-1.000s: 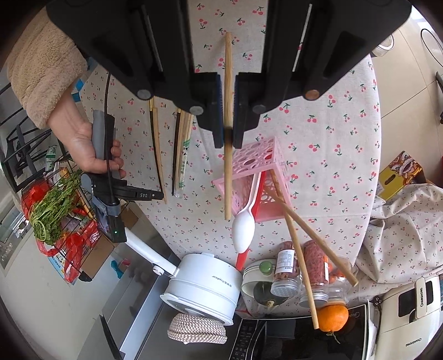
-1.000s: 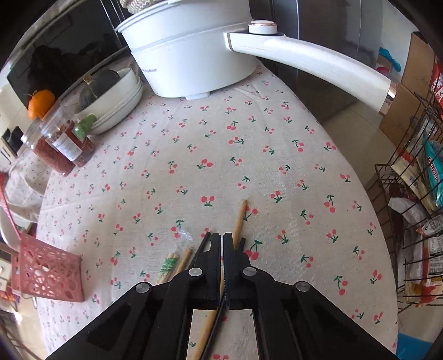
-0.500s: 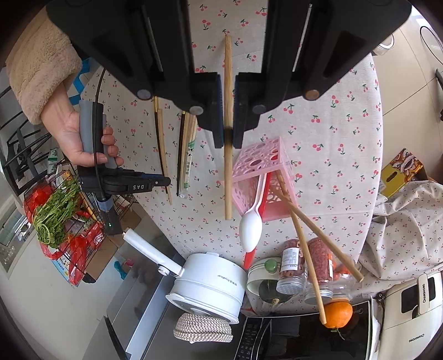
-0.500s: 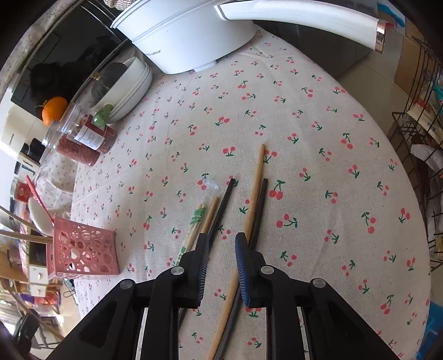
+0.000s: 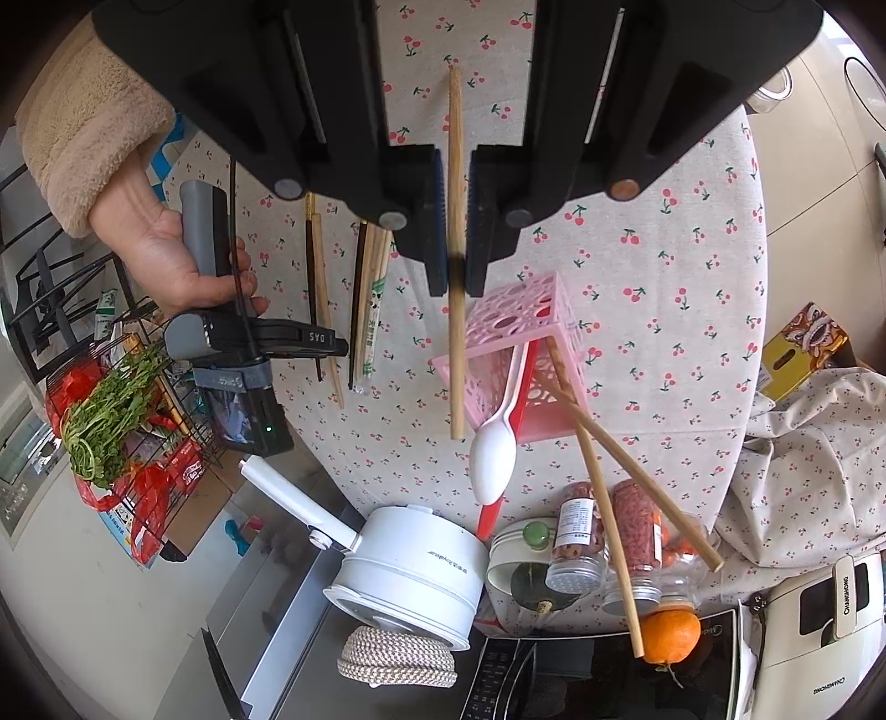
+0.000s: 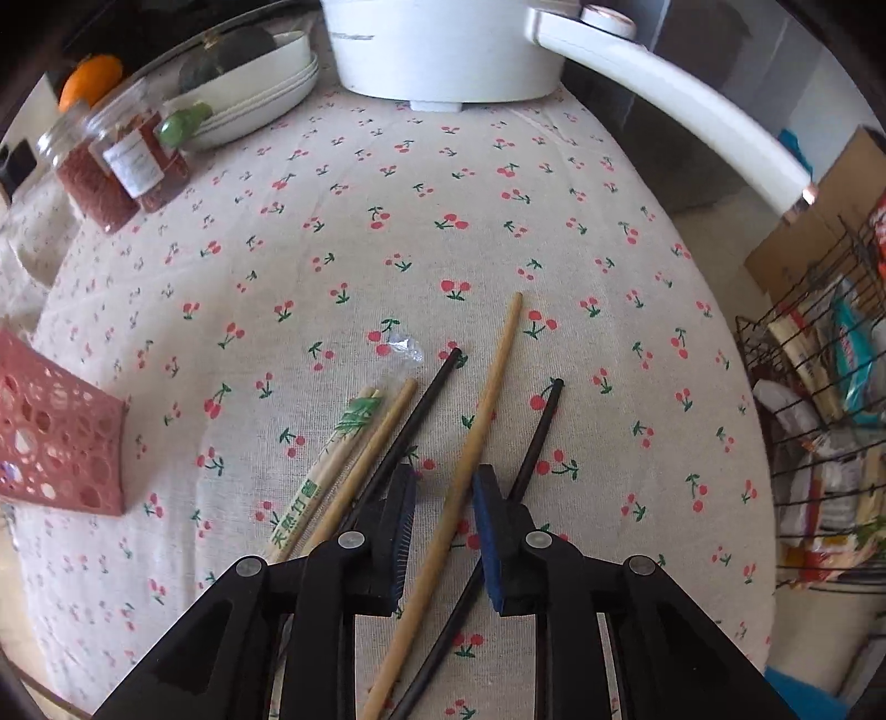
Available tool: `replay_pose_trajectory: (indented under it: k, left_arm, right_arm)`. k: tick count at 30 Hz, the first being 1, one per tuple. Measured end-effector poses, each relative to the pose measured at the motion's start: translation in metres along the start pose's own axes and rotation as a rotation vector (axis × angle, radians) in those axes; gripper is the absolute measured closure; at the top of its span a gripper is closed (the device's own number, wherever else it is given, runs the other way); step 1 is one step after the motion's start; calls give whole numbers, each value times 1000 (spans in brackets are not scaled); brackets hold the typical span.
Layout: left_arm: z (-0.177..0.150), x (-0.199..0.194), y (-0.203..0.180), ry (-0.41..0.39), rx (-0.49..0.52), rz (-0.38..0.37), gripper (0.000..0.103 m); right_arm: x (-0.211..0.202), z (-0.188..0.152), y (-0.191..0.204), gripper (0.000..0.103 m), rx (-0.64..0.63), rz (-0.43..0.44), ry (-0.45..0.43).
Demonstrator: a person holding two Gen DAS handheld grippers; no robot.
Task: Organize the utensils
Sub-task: 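Lift the wooden chopstick with the left gripper while the right gripper grasps another wooden chopstick, then lower the chopstick into the pink basket and open the left gripper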
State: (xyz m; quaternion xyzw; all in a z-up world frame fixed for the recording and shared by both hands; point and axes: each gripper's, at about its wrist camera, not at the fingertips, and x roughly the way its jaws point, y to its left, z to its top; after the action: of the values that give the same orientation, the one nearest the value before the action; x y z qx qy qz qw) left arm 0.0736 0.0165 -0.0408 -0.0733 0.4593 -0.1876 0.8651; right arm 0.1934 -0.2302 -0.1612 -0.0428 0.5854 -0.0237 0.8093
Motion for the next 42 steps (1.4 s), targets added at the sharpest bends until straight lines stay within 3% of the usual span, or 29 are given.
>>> replay_pose_trajectory:
  k: [3, 6, 11, 17, 25, 30, 35, 42]
  left_arm:
    - [1, -6, 0, -19, 2, 0, 96]
    - [3, -17, -1, -55, 16, -10, 96]
    - [7, -47, -5, -157, 38, -50, 96]
    - [15, -84, -5, -334, 37, -83, 96]
    - [25, -108, 3, -529, 6, -56, 96]
    - [28, -109, 13, -613, -26, 6, 96]
    - [33, -92, 16, -602, -19, 73, 96]
    - [43, -44, 26, -455, -50, 130, 96]
  right_arm:
    - [-1, -2, 2, 95, 23, 15, -22]
    - [-8, -6, -8, 96, 86, 132, -39]
    - [-58, -11, -13, 96, 132, 270, -176]
    - [-121, -28, -20, 96, 173, 367, -343]
    - [-181, -38, -20, 96, 195, 424, -528]
    - [-194, -40, -18, 96, 198, 441, -586]
    - [-197, -37, -14, 96, 194, 460, -599]
    - [-199, -34, -4, 96, 178, 469, -617]
